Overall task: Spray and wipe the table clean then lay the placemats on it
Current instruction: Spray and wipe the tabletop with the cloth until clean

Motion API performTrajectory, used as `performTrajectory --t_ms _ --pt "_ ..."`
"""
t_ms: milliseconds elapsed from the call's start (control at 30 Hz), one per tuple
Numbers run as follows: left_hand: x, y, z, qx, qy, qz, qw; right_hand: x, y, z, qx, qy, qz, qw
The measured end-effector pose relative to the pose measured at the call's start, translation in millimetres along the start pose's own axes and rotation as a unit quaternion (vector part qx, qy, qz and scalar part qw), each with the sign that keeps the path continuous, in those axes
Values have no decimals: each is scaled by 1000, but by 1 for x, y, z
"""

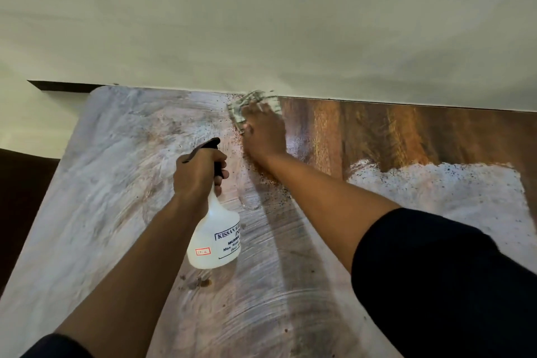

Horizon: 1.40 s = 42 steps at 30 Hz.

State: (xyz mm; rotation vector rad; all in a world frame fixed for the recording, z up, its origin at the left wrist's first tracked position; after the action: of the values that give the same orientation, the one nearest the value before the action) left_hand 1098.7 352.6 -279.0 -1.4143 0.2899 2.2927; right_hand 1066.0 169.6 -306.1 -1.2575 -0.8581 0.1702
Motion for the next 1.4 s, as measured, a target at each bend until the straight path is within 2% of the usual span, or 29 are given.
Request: performTrajectory --t_ms 100,200,300,433,600,733,833,967,1033,1100,1233,1400 --pt "-3 -13 -3 -17 4 -5 1000 37 27 9 65 -103 34 992" --pt "-6 -20 -2 -28 3 -11 1000 27 24 5 97 -125 24 987" --pt "-7 -25 -3 -26 4 -3 1000 -21 -7 -8 24 -24 -46 998" --pt "-6 -34 -8 -25 13 16 999 -83 -35 -23 -56 99 -30 993" --pt "0 -62 -11 -43 6 39 998 -57 -14 -25 -102 188 22 977" --pt "0 -90 -10 -67 2 41 997 20 18 -20 -77 86 28 993" --pt "-1 -108 -11 -87 0 47 995 85 53 -7 -25 -12 21 999" --pt "-2 -125 -12 -108 3 29 994 149 89 15 101 -186 57 976" --pt "-4 -129 -13 -113 2 29 993 151 93 16 125 -206 60 969" --pt "-6 -129 -15 -114 0 33 993 138 85 6 108 -182 45 976" --pt "-10 -130 -21 -105 11 34 994 84 43 -28 -6 -66 22 998" --pt "-11 -136 -28 -109 11 30 993 19 17 -54 -66 51 34 996"
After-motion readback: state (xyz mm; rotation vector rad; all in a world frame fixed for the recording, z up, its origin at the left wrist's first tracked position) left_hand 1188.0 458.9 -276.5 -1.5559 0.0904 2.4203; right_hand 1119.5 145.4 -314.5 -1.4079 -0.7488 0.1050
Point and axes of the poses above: each hand's wrist, its own z-axis away from the middle knuckle, its own y-axis out of the palm, x = y × z, the point moved 7 cm from there along -z, towards the middle knuckle, and after that the axes turned 9 degrees about y, right-handed, at the moved point
